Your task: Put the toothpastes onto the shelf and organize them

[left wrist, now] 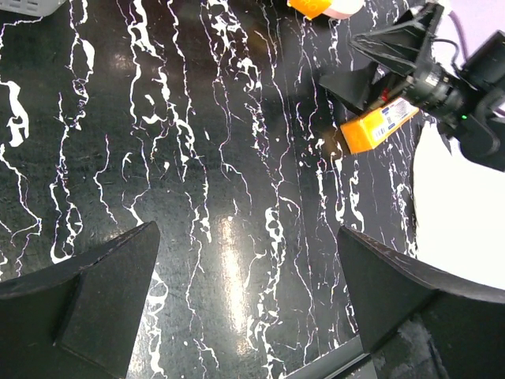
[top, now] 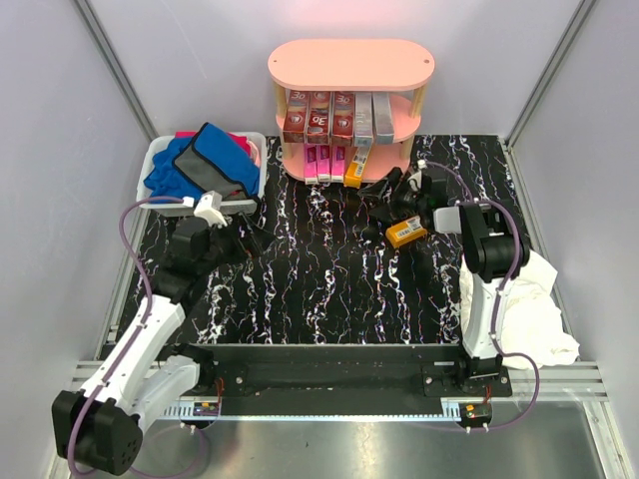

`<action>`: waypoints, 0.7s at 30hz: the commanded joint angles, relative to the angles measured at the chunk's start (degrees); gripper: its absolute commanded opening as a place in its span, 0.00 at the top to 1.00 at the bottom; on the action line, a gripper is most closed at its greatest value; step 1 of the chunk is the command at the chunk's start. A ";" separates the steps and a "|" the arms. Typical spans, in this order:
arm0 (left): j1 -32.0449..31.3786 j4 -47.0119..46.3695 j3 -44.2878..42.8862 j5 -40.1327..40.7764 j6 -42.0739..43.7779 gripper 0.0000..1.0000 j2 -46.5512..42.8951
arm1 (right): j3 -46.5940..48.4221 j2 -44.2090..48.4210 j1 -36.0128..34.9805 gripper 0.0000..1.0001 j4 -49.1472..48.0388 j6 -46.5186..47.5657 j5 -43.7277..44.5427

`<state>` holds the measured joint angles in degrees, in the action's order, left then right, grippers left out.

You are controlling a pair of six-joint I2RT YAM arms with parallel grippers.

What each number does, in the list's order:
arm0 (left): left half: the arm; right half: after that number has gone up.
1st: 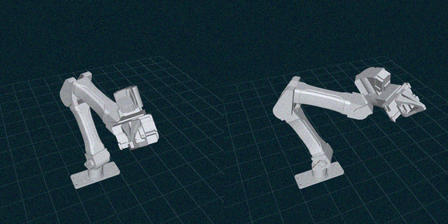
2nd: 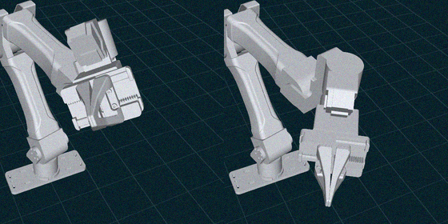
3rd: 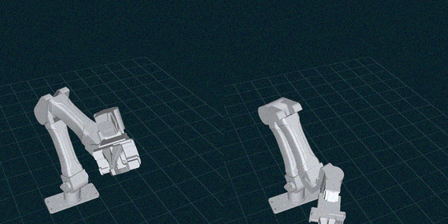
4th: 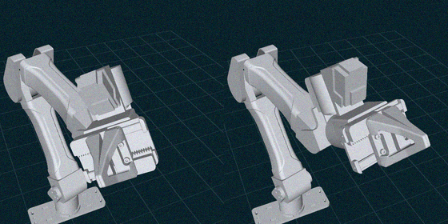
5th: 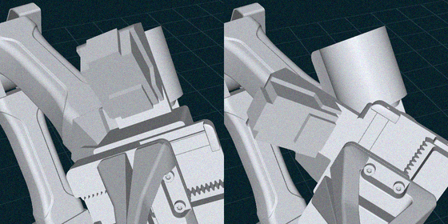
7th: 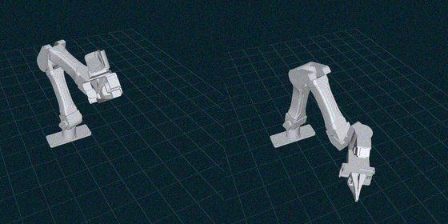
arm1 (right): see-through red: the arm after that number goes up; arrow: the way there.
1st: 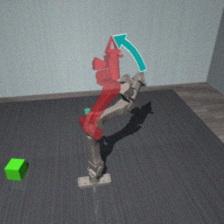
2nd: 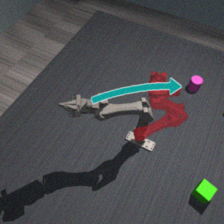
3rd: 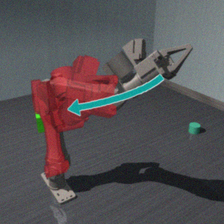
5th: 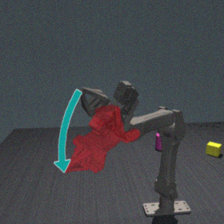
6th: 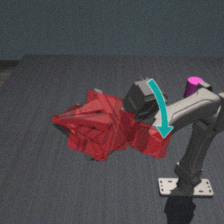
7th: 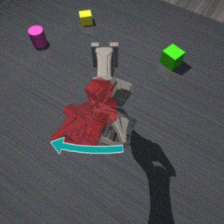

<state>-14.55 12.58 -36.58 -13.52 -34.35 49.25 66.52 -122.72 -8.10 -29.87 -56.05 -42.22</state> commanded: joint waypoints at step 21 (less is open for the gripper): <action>-16.72 0.96 -18.94 7.36 5.43 0.01 17.79 | -22.59 67.59 -0.08 0.01 33.89 10.61 22.95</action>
<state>-26.74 15.16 -48.25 -10.96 -31.90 60.97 42.98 -64.36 -8.10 -7.90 -48.77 -27.31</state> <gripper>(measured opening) 0.987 0.993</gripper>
